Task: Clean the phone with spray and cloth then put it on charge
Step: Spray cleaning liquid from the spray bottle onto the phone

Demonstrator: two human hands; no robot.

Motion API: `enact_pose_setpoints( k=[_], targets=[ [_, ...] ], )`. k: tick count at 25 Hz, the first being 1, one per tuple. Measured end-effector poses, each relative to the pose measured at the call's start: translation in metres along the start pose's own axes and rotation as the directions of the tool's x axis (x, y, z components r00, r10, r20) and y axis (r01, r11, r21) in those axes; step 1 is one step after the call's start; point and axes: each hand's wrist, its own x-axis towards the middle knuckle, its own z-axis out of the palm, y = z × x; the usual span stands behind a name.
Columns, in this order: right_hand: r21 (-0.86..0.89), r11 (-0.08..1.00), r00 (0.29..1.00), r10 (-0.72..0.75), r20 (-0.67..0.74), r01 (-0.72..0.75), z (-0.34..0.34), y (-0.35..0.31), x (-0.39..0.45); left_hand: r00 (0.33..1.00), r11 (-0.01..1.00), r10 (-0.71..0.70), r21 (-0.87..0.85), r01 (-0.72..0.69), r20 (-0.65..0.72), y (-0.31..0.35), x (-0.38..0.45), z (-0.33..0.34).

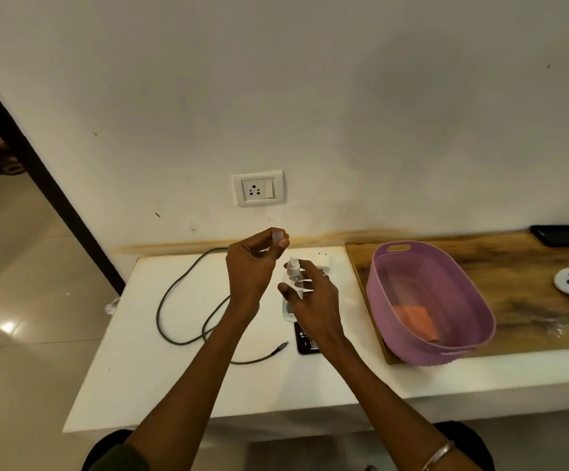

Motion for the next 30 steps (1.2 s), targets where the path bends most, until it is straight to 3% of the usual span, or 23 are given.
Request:
enact_pose_setpoints(
  k=[6,10,15,19,23,25,28,30],
  targets=[
    [0.087,0.996,0.999,0.003,0.037,-0.006,-0.017,0.006,0.0,0.995,0.964,-0.019,0.263,0.044,-0.096,-0.047,-0.002,-0.023],
    [0.113,0.992,0.996,-0.055,0.073,0.046,-0.03,0.01,0.003,0.999,0.825,-0.041,0.563,0.048,-0.025,-0.101,-0.011,-0.04],
    [0.127,0.988,0.991,-0.099,0.086,0.088,-0.039,0.03,0.01,0.992,0.674,-0.118,0.737,0.044,0.049,-0.157,-0.016,-0.05],
    [0.158,0.985,0.993,-0.085,0.087,0.071,-0.039,0.049,0.013,0.991,0.608,-0.081,0.793,-0.04,0.111,-0.178,-0.021,-0.051],
    [0.171,0.982,0.996,-0.085,0.036,0.078,-0.041,0.06,0.017,0.979,0.632,-0.159,0.775,0.004,0.124,-0.174,-0.02,-0.05],
    [0.154,0.986,0.997,-0.071,0.023,0.067,-0.042,0.066,0.02,0.975,0.591,-0.181,0.807,0.005,0.126,-0.172,-0.022,-0.051],
    [0.114,0.988,0.995,-0.101,-0.014,0.102,-0.045,0.069,0.028,0.982,0.466,-0.006,0.87,-0.163,0.188,-0.16,-0.025,-0.041],
    [0.085,0.984,0.987,-0.152,-0.051,0.156,-0.047,0.071,0.034,0.954,0.521,0.029,0.81,-0.269,0.299,-0.153,-0.019,-0.028]
  ],
)
